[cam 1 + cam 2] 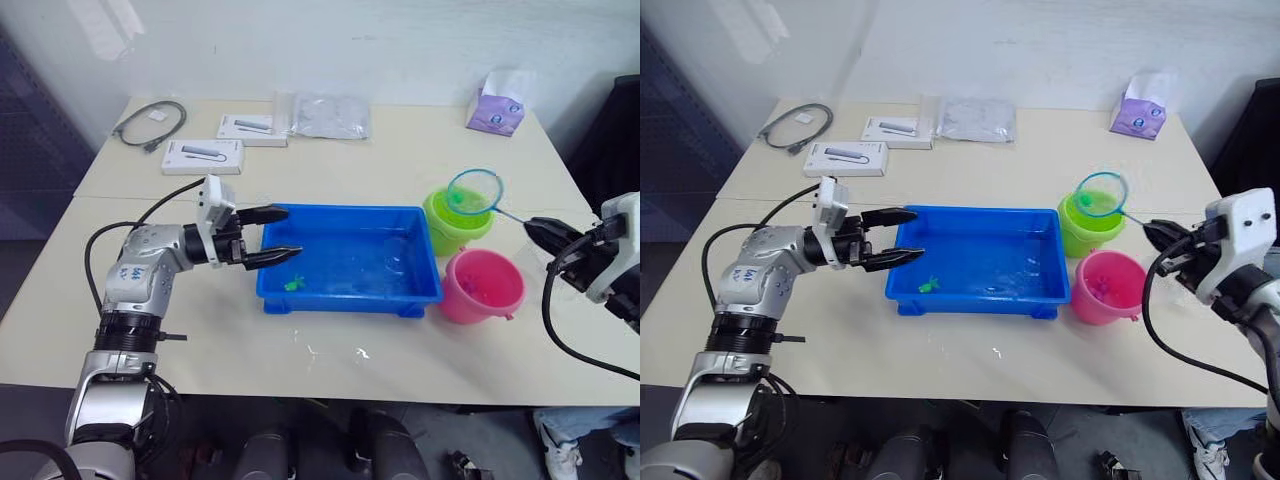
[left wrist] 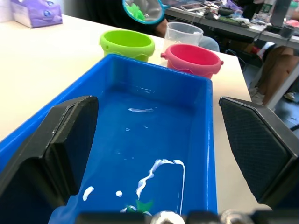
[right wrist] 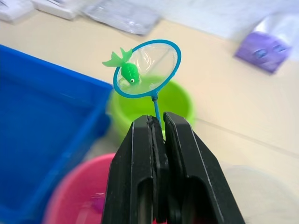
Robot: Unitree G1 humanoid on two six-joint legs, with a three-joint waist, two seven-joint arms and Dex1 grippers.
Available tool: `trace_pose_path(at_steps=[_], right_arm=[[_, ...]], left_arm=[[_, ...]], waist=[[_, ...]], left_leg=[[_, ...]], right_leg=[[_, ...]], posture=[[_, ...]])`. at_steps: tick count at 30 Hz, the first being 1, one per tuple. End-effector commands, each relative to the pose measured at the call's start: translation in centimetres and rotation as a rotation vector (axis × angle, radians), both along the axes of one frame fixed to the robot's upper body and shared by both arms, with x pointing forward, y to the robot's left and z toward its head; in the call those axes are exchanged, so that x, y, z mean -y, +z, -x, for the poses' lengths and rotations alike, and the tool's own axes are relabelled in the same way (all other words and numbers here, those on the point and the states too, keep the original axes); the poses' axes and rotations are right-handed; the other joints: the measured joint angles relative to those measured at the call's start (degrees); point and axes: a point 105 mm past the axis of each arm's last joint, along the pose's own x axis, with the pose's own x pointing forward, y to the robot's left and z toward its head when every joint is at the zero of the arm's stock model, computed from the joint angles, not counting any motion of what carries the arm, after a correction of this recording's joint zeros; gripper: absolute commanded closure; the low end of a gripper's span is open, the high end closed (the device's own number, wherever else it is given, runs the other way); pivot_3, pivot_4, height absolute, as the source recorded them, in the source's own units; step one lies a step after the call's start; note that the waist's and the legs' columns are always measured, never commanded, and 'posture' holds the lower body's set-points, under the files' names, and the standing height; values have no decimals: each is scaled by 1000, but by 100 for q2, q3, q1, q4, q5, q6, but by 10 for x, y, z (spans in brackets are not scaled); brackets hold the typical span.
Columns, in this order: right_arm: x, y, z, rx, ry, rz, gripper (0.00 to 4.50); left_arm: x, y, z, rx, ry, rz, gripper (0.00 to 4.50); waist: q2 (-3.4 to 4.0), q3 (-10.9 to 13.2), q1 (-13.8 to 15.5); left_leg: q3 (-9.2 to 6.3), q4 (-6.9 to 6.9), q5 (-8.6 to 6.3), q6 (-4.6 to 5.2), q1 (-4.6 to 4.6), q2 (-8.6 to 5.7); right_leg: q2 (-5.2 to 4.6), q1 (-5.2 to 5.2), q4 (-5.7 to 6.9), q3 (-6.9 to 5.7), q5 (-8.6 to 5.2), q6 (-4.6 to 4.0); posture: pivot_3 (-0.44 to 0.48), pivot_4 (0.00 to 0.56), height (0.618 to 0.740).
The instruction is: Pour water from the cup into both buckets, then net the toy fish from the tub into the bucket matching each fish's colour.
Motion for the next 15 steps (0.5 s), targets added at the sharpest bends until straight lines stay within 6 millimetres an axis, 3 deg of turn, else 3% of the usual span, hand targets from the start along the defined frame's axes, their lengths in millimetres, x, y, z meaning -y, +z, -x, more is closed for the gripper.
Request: trace_pose_path(at_steps=[1,5,8,15], right_arm=[[3,2,-4,87,-19,191,4500],[4,-3,-11,177,-38,492,4500],[2,-3,-17,272,-21,812,4500],[3,-10,-20,427,3,1170,4500]], left_arm=[[2,10,-2,56,-4,3,52],[6,6,-2,71,-8,-1,52],[9,2,1,77,-17,-4,52],[10,-3,4,82,-16,-5,52]], waist=[[0,0,4],[0,0,5],[1,0,2],[0,0,0]], left_leg=[[1,0,0,0,1,0],[4,0,0,0,3,1],[10,0,1,0,6,0],[5,0,5,-7,6,5]], right_leg=[[2,0,1,-1,0,0],[2,1,1,-3,1,2],[1,0,0,-2,3,5],[2,3,-2,8,2,5]], posture=[[0,150,740],[0,150,740],[0,150,740],[0,150,740]])
